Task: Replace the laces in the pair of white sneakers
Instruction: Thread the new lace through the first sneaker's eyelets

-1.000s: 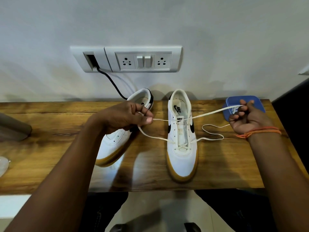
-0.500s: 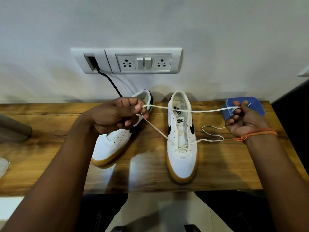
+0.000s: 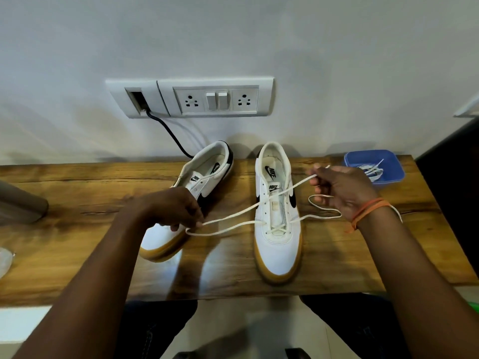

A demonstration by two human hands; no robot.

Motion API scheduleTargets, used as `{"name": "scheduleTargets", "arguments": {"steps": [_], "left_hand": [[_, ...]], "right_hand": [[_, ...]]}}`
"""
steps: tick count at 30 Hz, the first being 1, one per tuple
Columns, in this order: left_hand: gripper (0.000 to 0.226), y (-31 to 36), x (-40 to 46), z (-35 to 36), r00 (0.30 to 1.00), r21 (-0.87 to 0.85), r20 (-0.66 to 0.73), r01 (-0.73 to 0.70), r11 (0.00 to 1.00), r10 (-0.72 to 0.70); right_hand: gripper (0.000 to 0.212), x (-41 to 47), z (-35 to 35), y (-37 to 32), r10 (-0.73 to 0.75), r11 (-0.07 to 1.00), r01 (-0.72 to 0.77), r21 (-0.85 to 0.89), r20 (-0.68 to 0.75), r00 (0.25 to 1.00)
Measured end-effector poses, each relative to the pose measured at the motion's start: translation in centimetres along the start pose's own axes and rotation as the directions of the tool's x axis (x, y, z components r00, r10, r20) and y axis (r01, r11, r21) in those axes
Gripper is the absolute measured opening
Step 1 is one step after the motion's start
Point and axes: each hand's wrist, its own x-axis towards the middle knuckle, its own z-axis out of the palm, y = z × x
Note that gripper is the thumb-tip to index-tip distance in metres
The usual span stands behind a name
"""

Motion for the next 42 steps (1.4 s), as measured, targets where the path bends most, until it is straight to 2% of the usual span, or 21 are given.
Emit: {"name": "scheduleTargets", "arguments": {"steps": [3, 5, 7, 8, 10, 13, 15, 18, 25, 29, 31, 32, 34, 36, 39, 42], "left_hand": [[0.013, 1.2, 0.1, 0.5, 0.961, -0.102, -0.27, -0.097, 0.99, 0.066], [0.013, 2.9, 0.2, 1.5, 0.864, -0.144, -0.487, -0.221, 0.965, 0.126], [0.011, 5.6, 0.5, 2.9, 0.775, -0.243, -0.612, -0.377, 0.894, 0.16], [0.012, 7.0, 0.6, 3.7, 0.763, -0.329, -0.625, -0.446, 0.832, 0.162], [0.018, 9.5, 1.2, 5.0, 0.807, -0.501, -0.558, -0.513, 0.697, 0.193], [0.024, 11.2, 2.3, 6.2, 0.898, -0.704, -0.372, -0.439, 0.558, 0.237], [0.018, 11.2, 2.8, 6.4, 0.924, -0.767, -0.316, -0.383, 0.515, 0.217], [0.013, 10.5, 3.1, 6.2, 0.933, -0.748, -0.313, -0.358, 0.559, 0.179], [0.012, 10.2, 2.9, 6.0, 0.931, -0.593, -0.319, -0.344, 0.728, 0.179], [0.007, 10.3, 3.3, 6.5, 0.928, -0.554, -0.311, -0.353, 0.754, 0.206], [0.007, 10.2, 3.5, 6.8, 0.903, -0.524, -0.362, -0.402, 0.751, 0.231], [0.008, 10.2, 3.9, 7.1, 0.868, -0.438, -0.429, -0.441, 0.783, 0.249], [0.014, 10.0, 4.9, 8.1, 0.738, -0.023, -0.562, -0.465, 0.885, 0.373], [0.027, 9.7, 5.9, 9.3, 0.656, 0.386, -0.555, -0.342, 0.857, 0.512], [0.026, 9.6, 6.7, 10.6, 0.588, 0.64, -0.51, -0.227, 0.734, 0.627], [0.018, 9.9, 6.3, 11.1, 0.526, 0.692, -0.546, -0.156, 0.704, 0.652]], "right_hand": [[0.023, -0.6, 0.5, 0.1, -0.022, 0.996, 0.029, -0.084, 0.092, 0.996], [0.025, -0.9, 1.2, 0.2, -0.015, 0.995, 0.03, -0.092, 0.161, 0.987], [0.028, -1.0, 1.7, 0.4, -0.012, 0.997, 0.03, -0.074, 0.231, 0.973], [0.031, -1.2, 2.0, 0.4, -0.01, 0.998, 0.028, -0.06, 0.278, 0.961], [0.032, -1.5, 2.4, 0.5, -0.009, 0.999, 0.024, -0.036, 0.375, 0.927], [0.026, -1.7, 2.5, 0.4, -0.031, 0.999, 0.033, 0.003, 0.428, 0.903], [0.028, -1.6, 2.3, 0.4, -0.034, 0.999, 0.039, -0.004, 0.392, 0.919], [0.034, -1.5, 2.0, 0.4, -0.018, 0.998, 0.038, -0.052, 0.336, 0.942], [0.016, -1.3, 1.9, 0.9, -0.024, 0.98, 0.071, -0.184, 0.246, 0.969], [0.014, -1.3, 2.2, 1.1, 0.004, 0.979, 0.053, -0.195, 0.278, 0.961], [0.016, -1.1, 1.9, 1.0, 0.012, 0.978, 0.045, -0.204, 0.271, 0.962], [0.016, -1.0, 1.6, 0.9, 0.011, 0.978, 0.043, -0.205, 0.255, 0.967], [0.014, -0.7, 1.0, 0.8, -0.019, 0.971, 0.062, -0.231, 0.185, 0.983], [0.015, -0.3, 0.5, 1.0, -0.083, 0.935, 0.108, -0.337, 0.09, 0.993], [0.017, 0.0, 0.2, 1.5, -0.128, 0.828, 0.147, -0.541, 0.072, 0.989], [0.017, 0.1, 0.3, 2.1, -0.117, 0.662, 0.173, -0.729, 0.127, 0.985]]}}
